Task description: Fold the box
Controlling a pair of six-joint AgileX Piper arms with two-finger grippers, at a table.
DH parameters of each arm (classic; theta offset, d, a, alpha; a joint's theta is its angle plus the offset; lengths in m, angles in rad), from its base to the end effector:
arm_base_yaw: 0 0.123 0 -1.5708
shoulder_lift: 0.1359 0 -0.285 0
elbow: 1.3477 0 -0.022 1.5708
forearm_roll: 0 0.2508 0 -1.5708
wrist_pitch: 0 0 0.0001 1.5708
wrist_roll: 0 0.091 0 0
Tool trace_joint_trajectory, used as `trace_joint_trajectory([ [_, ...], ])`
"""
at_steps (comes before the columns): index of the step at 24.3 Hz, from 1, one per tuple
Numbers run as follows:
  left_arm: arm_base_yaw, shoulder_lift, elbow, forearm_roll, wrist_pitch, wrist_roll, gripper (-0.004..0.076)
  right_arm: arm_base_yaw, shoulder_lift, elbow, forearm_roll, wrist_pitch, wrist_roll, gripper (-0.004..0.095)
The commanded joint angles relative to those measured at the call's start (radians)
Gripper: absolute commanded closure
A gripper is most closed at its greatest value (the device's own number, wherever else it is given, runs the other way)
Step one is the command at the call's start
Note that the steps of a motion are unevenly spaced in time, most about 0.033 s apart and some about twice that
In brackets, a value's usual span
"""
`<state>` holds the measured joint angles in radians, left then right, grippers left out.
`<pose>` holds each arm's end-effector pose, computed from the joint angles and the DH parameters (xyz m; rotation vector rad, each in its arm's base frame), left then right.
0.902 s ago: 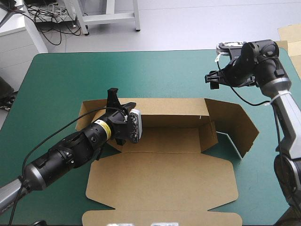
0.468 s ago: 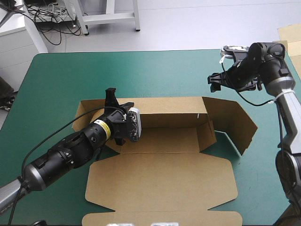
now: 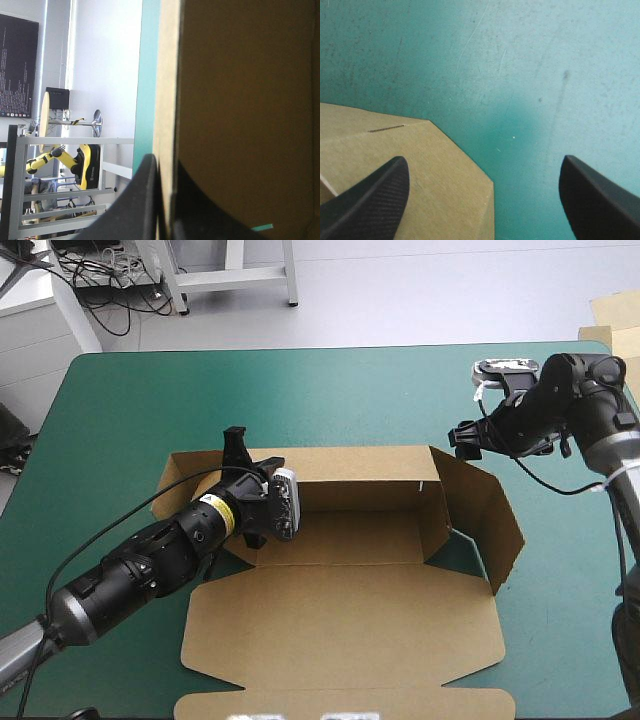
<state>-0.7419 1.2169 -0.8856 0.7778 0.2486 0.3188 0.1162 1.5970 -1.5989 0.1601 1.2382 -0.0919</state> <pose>0.2088 -0.1699 0.3251 1.5158 1.3175 0.3906 0.3271 0.0520 0.3665 -0.2549 2.7017 0.2280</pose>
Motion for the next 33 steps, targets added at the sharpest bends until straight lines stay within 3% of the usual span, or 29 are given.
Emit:
trace_joint_trajectory([
  [1,0.0,-0.019,-0.015,-0.019,0.037,-0.029,0.0734,-0.009,-0.071,0.03,0.006,0.016,-0.021,0.0182],
  [11,0.0,-0.019,-0.015,-0.015,0.034,-0.029,0.0734,-0.009,-0.161,0.164,0.108,0.016,-0.128,0.019],
  [21,0.0,-0.021,-0.015,0.05,-0.003,-0.085,0.0734,-0.009,-0.169,0.179,0.037,0.003,-0.134,0.0194],
  [27,0.0,-0.023,-0.029,0.251,0.005,-0.359,0.0734,-0.009,-0.169,0.179,0.035,-0.008,-0.137,0.0194],
  [33,0.0,-0.023,-0.034,0.319,0.037,-0.391,0.0734,-0.009,-0.169,0.179,0.057,0.005,-0.149,0.0194],
])
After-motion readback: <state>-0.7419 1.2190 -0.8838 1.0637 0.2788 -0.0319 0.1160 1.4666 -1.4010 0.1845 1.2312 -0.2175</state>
